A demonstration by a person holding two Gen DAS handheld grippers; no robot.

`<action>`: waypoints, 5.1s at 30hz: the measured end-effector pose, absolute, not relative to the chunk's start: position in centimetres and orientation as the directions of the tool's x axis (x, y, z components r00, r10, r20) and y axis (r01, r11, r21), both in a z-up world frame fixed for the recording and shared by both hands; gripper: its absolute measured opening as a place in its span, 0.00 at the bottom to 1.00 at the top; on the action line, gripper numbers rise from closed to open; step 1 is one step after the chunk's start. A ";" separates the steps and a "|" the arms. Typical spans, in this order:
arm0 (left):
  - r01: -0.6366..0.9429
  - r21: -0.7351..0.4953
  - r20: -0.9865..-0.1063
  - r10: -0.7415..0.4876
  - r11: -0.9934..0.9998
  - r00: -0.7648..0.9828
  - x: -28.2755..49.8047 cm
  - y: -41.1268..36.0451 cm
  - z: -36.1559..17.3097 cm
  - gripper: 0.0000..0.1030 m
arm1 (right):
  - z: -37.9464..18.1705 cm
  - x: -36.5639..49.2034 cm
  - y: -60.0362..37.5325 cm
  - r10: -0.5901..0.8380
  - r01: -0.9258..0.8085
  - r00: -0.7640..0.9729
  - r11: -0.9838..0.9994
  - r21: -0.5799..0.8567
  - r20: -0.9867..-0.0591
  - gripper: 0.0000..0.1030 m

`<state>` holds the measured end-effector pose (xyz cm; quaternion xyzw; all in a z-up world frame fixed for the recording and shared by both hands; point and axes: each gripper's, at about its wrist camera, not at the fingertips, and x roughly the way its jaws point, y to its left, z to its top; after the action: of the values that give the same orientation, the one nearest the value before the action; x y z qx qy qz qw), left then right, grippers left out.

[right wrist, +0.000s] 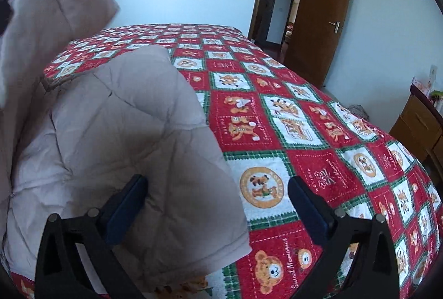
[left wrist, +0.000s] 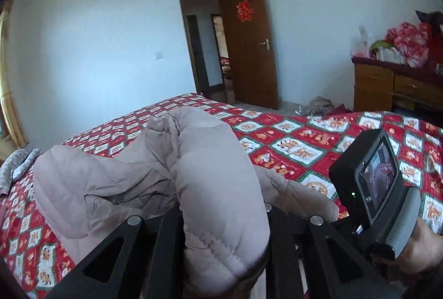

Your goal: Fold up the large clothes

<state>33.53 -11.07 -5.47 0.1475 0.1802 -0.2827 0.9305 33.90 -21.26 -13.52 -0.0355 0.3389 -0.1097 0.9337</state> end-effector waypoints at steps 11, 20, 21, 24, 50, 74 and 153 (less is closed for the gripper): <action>0.594 0.263 -0.499 -0.420 0.760 0.758 35.2 -14.8 -9.5 0.60 | -15.2 33.8 -21.8 -0.208 0.178 0.748 0.978 -0.111 -0.630 1.00; 0.585 0.285 -0.496 -0.406 0.759 0.767 35.8 -15.3 -9.8 0.72 | -15.1 33.5 -22.5 -0.184 0.179 0.758 0.981 -0.071 -0.626 1.00; 0.586 0.281 -0.499 -0.406 0.760 0.766 35.8 -15.3 -9.8 0.72 | -14.9 33.3 -22.7 -0.182 0.186 0.761 0.981 -0.060 -0.622 1.00; 0.569 0.296 -0.457 -0.409 0.767 0.789 34.6 -15.3 -8.4 0.72 | -15.1 33.5 -22.6 -0.183 0.179 0.755 0.981 -0.070 -0.629 1.00; 0.071 0.172 -0.365 -0.004 0.982 0.931 43.3 -3.9 -9.2 0.95 | -3.2 32.3 -24.6 -0.017 0.082 0.931 0.983 0.164 -0.364 1.00; 0.181 0.096 -0.409 -0.127 0.979 0.903 46.3 -5.5 -7.1 0.97 | -12.4 36.6 -25.3 0.096 0.001 0.714 0.991 0.138 -0.693 0.39; 0.270 0.165 -0.563 -0.134 0.949 0.816 50.9 -12.4 -14.2 0.99 | -16.0 47.0 -25.4 0.020 0.084 0.691 0.991 0.108 -0.722 0.62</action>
<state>50.89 -12.39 -14.18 0.1193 0.2843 -0.1068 0.9453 46.96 -25.39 -15.96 0.0661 0.3924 -0.0174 0.9172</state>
